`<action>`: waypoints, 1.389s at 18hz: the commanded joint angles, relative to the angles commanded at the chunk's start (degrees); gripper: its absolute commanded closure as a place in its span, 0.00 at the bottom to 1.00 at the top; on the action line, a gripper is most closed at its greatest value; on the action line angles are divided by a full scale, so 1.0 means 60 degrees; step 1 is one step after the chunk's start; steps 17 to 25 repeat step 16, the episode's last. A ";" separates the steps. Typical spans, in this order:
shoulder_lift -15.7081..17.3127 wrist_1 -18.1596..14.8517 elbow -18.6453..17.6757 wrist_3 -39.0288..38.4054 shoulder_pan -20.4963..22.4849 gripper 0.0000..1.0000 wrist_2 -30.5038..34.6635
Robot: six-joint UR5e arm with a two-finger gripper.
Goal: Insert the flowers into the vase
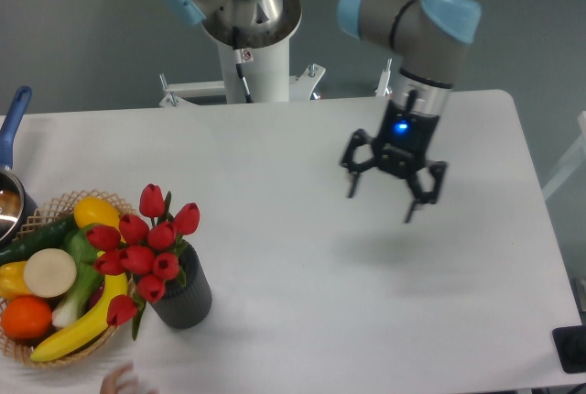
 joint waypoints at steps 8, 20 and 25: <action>-0.0001 -0.0058 -0.0249 0.0000 0.0146 0.00 0.0839; 0.0029 -0.0044 -0.0484 0.0000 0.0132 0.00 0.1398; 0.0029 -0.0044 -0.0484 0.0000 0.0132 0.00 0.1398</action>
